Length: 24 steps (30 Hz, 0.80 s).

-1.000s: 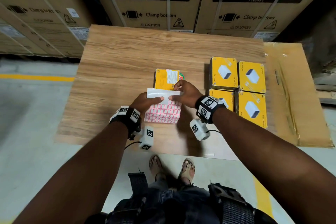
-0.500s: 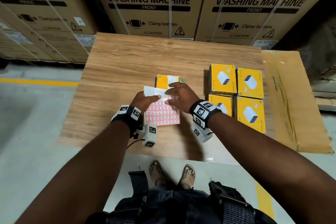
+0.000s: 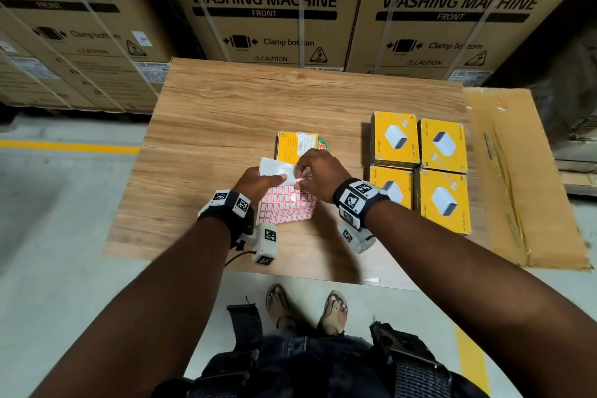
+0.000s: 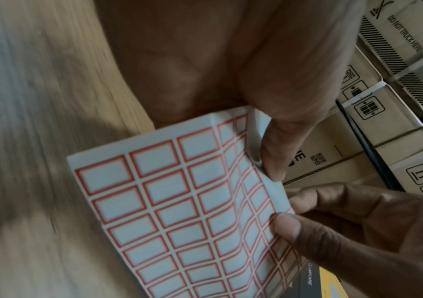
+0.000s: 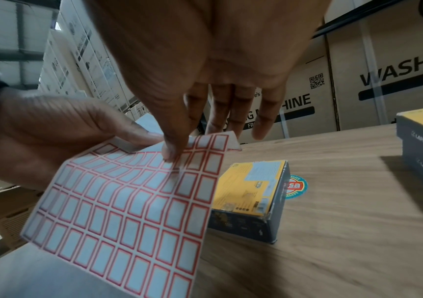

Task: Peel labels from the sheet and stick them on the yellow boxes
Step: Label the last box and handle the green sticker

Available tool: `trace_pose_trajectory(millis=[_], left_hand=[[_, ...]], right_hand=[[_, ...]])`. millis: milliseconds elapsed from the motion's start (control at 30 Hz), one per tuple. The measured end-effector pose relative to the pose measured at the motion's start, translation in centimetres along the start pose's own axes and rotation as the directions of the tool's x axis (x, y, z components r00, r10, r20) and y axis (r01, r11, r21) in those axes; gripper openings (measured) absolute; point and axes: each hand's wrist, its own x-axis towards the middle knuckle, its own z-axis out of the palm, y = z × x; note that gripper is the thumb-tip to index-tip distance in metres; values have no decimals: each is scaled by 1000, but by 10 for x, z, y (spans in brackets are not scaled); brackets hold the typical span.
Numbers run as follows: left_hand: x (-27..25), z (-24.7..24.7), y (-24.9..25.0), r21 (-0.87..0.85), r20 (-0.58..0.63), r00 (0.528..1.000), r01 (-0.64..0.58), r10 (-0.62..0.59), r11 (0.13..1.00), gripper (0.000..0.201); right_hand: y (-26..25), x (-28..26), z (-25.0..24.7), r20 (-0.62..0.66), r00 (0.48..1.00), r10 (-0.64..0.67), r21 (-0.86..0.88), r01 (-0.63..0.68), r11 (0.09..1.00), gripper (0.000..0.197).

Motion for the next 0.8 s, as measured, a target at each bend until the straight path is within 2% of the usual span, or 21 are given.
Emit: trace_pose_trajectory(millis=[167, 333, 567, 800], left_hand=[[-3, 1, -4, 18, 23, 1000, -1, 1, 1000, 31], [-7, 0, -8, 39, 72, 997, -39, 36, 998, 31], [-15, 5, -7, 22, 33, 997, -66, 65, 998, 33], [-11, 5, -8, 163, -37, 992, -109, 116, 981, 39]], right_hand=[[-2, -4, 0, 28, 999, 23, -33, -22, 999, 20], [-5, -7, 0, 27, 999, 30, -43, -29, 999, 16], [-8, -10, 0, 22, 999, 33, -28, -32, 999, 9], [-1, -11, 4, 70, 997, 25, 43, -28, 999, 15]])
